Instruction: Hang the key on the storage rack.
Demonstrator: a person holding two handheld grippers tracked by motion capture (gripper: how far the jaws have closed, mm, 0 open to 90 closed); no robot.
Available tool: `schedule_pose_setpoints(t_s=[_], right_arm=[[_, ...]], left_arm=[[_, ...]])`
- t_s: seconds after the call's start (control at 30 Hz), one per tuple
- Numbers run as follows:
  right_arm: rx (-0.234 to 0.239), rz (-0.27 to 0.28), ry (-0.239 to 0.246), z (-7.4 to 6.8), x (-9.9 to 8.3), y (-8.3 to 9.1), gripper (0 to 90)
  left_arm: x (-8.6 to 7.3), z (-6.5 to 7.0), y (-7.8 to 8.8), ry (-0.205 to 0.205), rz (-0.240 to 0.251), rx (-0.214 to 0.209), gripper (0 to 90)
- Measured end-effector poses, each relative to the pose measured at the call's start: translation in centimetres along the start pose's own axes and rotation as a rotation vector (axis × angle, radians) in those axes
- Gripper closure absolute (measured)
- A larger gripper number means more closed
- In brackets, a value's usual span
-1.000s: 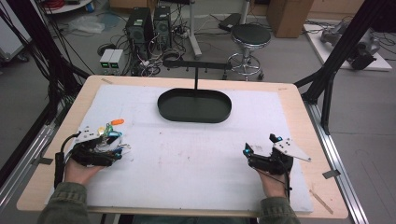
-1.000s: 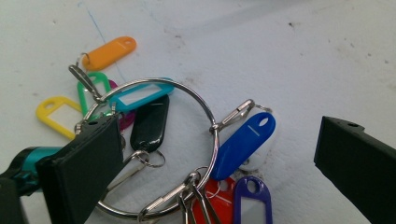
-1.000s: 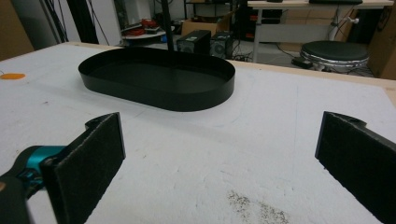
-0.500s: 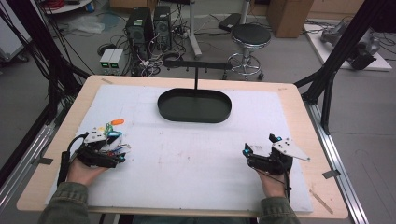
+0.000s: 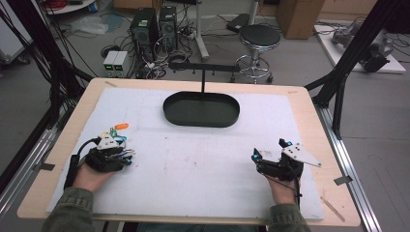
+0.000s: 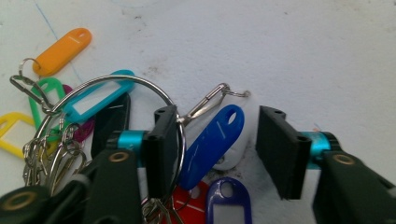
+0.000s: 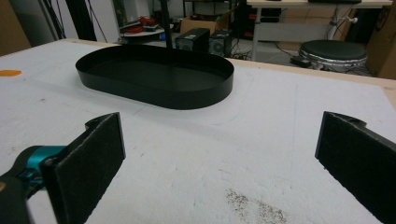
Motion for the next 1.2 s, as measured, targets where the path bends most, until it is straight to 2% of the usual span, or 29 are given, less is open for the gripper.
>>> schedule_pose_setpoints(t_s=[0.23, 0.33, 0.67, 0.77, 0.97, 1.13, 1.2], right_arm=[[-0.001, -0.003, -0.001, 0.0, 0.0, 0.0, 0.4], [-0.002, -0.003, 0.002, 0.0, 0.0, 0.0, 0.4], [-0.001, -0.002, 0.009, 0.0, 0.0, -0.1, 0.4], [-0.002, -0.002, 0.010, 0.0, 0.0, -0.1, 0.4], [-0.004, -0.002, 0.011, 0.0, 0.0, 0.0, 0.4], [-0.006, -0.001, 0.009, 0.0, 0.0, 0.0, 0.4], [-0.008, 0.003, 0.009, 0.1, 0.0, 0.0, 0.4]], left_arm=[[0.3, -0.2, 0.3, 0.021, 0.021, -0.017, 79.0], [0.8, -0.5, 0.8, 0.024, 0.052, 0.010, 85.3], [0.9, -0.7, 0.9, 0.060, 0.063, -0.021, 86.2], [1.2, -0.7, 1.3, 0.067, 0.082, -0.034, 86.2], [1.9, -1.3, 2.2, 0.110, 0.114, -0.057, 86.3], [2.1, -1.5, 2.5, 0.126, 0.123, -0.070, 86.4], [2.2, -1.6, 2.6, 0.145, 0.128, -0.078, 86.4]])
Point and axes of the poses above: each handheld gripper's, and its own axes: y roughly backward along the jaws, x roughly out of its top, z roughly to its right, the point moved 7 cm from there along -y, roughly forward along the jaws, and after that the axes turned 2 degrees about z, right-handed, at the moved point
